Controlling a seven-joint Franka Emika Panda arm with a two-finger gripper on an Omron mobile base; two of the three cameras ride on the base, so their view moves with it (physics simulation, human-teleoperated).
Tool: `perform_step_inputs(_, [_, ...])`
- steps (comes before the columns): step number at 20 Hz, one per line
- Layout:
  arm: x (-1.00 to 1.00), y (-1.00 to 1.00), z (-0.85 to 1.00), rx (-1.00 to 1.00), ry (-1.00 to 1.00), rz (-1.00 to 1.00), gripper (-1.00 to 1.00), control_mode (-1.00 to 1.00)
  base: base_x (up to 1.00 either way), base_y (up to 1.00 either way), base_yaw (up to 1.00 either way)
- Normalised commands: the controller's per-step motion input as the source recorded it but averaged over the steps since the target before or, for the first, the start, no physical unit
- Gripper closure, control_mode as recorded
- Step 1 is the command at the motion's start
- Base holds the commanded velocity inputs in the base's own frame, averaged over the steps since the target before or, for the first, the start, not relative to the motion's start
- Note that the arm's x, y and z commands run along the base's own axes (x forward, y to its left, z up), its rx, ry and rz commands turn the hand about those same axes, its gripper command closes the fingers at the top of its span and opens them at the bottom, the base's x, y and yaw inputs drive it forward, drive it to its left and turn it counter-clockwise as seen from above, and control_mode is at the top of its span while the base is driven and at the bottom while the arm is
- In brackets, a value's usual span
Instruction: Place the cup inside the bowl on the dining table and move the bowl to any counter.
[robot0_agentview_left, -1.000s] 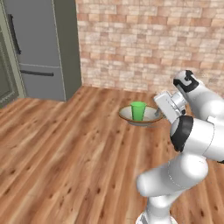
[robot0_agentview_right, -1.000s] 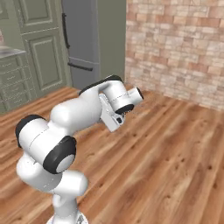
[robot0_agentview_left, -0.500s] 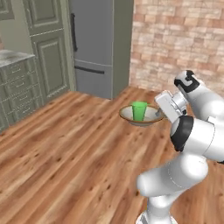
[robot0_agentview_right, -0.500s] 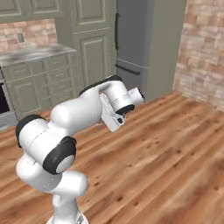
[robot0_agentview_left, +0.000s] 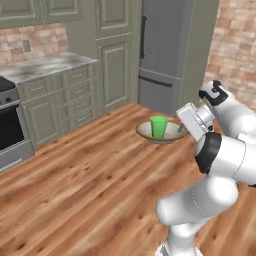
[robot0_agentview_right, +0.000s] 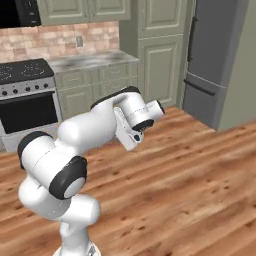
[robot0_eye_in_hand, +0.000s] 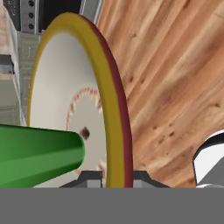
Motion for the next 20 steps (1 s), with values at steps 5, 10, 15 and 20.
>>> perform_step_inputs(5, [0.0,0.0,0.0,0.0,0.0,0.0,1.0,1.0,0.63,0.06,0.4])
perform_step_inputs(10, [0.0,0.0,0.0,0.0,0.0,0.0,1.0,1.0,0.74,0.0,0.37])
perform_step_inputs(15, [0.0,0.0,0.0,0.0,0.0,0.0,1.0,1.0,0.66,0.0,0.35])
perform_step_inputs(20, [0.0,0.0,0.0,0.0,0.0,0.0,1.0,1.0,0.63,0.0,0.32])
